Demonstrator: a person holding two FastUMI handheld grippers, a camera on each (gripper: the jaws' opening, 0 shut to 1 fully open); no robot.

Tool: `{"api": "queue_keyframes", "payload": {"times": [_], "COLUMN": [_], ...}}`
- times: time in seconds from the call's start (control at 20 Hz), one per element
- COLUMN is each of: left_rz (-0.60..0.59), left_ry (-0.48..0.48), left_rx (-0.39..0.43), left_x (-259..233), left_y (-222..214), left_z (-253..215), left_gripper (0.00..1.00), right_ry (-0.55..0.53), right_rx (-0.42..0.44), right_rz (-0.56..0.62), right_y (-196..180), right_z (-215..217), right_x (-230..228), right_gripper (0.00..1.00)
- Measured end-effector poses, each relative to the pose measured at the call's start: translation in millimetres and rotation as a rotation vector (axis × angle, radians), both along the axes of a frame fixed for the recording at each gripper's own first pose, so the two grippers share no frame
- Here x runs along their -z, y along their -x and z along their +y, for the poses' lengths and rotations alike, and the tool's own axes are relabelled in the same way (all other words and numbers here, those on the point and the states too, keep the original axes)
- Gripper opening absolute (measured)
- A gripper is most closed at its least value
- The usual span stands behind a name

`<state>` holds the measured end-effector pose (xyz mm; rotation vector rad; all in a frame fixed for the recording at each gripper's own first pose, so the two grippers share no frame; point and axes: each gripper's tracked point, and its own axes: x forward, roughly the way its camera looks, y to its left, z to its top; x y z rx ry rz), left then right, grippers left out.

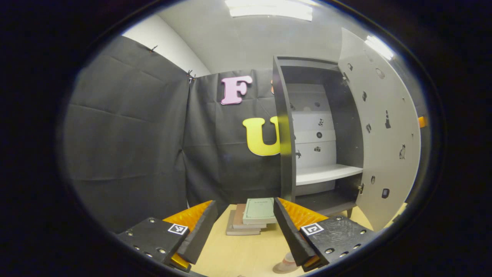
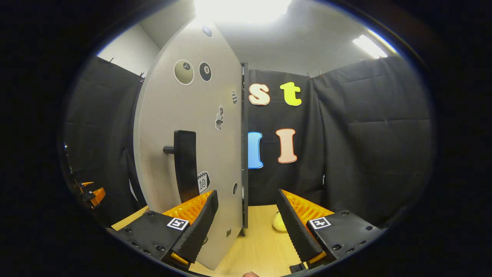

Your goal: Open the cabinet door with the right hand, grasp the bottle in the cabinet with the left hand and place it on the coaster, then close the cabinet door with the right hand.

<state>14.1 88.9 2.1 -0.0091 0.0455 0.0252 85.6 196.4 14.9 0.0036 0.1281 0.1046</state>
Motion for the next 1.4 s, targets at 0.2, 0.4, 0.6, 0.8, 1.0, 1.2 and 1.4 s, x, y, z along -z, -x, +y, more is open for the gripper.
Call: {"api": "queue_keyframes", "payload": {"times": [0.2,0.4,0.6,0.8,1.0,1.2,1.4], "left_rz": [0.010,0.019,0.029,0.033,0.030,0.038,0.055], "left_ry": [0.005,-0.005,-0.009,-0.022,-0.027,-0.028,-0.034], "left_rx": [-0.007,-0.021,-0.036,-0.048,-0.066,-0.089,-0.118], "left_x": [4.9,11.0,16.4,19.0,18.9,21.3,29.1], "left_y": [-3.8,-4.5,-4.8,-5.7,-2.9,2.5,8.6], "left_z": [16.8,32.4,51.6,64.6,82.1,98.6,115.4], "left_gripper": [0.91,0.90,0.91,0.89,0.93,0.93,0.90], "right_ry": [-0.008,-0.032,-0.058,-0.062,-0.083,-0.108,-0.100], "right_rx": [-0.012,-0.018,-0.032,-0.062,-0.110,-0.183,-0.244], "right_rz": [-0.010,-0.016,-0.020,-0.028,-0.036,-0.037,-0.025], "right_y": [-5.0,-13.2,-18.2,-22.3,-32.2,-51.7,-68.6], "right_z": [19.0,35.3,52.7,77.7,105.5,142.0,181.4], "right_x": [-1.4,-2.3,-1.2,-0.9,-3.0,-4.7,4.0], "right_gripper": [0.98,0.98,0.98,0.98,0.98,0.98,0.98]}}
